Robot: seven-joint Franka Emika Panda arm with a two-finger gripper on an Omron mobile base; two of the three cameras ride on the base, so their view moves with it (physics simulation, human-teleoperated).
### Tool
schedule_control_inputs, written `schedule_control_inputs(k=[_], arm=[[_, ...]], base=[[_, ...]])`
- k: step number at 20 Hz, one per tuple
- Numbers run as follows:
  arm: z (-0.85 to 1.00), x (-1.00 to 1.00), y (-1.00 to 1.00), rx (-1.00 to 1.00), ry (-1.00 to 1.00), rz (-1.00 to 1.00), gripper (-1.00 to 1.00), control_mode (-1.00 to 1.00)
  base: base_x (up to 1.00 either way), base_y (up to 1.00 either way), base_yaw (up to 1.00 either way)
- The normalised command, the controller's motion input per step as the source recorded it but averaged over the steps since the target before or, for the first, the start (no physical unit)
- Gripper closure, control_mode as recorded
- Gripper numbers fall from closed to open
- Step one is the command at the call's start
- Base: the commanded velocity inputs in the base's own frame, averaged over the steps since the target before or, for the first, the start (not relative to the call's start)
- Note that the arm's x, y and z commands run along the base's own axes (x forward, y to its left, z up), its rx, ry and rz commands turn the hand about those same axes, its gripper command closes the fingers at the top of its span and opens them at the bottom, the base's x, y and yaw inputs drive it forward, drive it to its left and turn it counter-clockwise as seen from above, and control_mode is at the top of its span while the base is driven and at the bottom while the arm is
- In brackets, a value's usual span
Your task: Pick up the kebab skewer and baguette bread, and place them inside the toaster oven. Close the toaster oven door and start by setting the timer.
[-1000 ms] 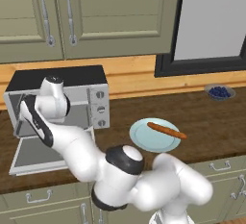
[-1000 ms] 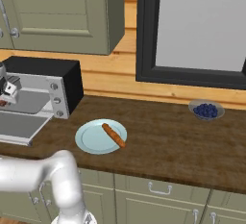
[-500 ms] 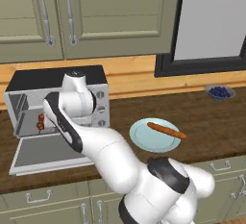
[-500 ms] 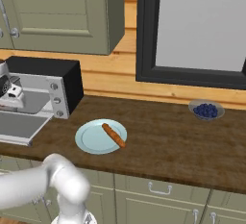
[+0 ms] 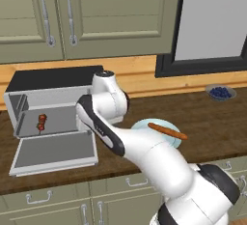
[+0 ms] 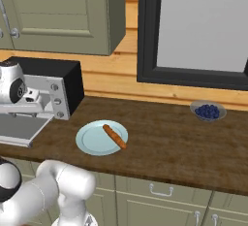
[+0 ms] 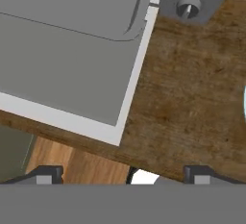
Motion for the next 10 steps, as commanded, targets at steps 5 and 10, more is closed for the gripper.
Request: schedule_control_inputs(k=[5,10], arm=[[0.04,0.00,-1.00,-0.11,0.00,0.02,-1.00,-1.00],[0.00,0.01,-1.00,-0.11,0.00,0.05,-1.00,-1.00]], base=[[0.00,0.00,0.00],[0.00,0.00,0.00]])
